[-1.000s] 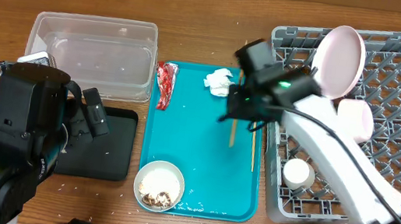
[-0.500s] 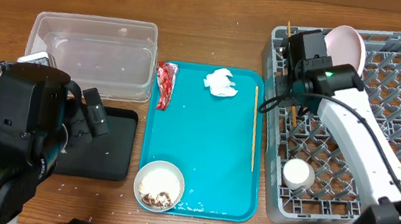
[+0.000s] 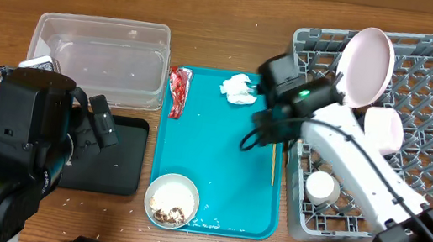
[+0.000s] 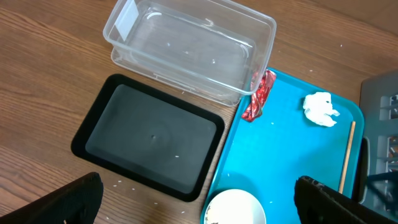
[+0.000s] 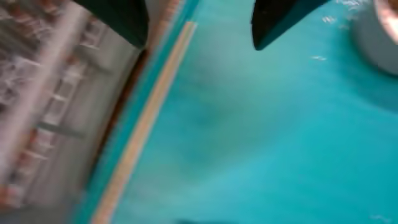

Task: Sort waste into correct bins and load items into the dishwasher
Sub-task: 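Place the chopstick into the dish rack with the right gripper, then grasp the second wooden chopstick with the right gripper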

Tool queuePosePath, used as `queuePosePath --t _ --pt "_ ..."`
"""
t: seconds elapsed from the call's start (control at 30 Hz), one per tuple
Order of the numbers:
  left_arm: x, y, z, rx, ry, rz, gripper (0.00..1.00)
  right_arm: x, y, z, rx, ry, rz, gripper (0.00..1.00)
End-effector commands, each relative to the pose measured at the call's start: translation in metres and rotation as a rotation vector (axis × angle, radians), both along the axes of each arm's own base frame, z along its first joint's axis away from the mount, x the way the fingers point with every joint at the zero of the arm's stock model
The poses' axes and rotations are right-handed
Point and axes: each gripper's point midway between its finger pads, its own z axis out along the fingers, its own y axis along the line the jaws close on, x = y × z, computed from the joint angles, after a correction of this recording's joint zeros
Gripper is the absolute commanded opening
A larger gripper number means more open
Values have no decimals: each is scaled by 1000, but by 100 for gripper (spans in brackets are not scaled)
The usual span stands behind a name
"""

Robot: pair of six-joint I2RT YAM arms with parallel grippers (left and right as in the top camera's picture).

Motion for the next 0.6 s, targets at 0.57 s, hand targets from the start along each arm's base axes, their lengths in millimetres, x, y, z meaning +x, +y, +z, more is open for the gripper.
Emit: queuePosePath --t 0.57 --pt "8 1 -7 7 29 28 100 35 -12 -90 -244 -176 -284 54"
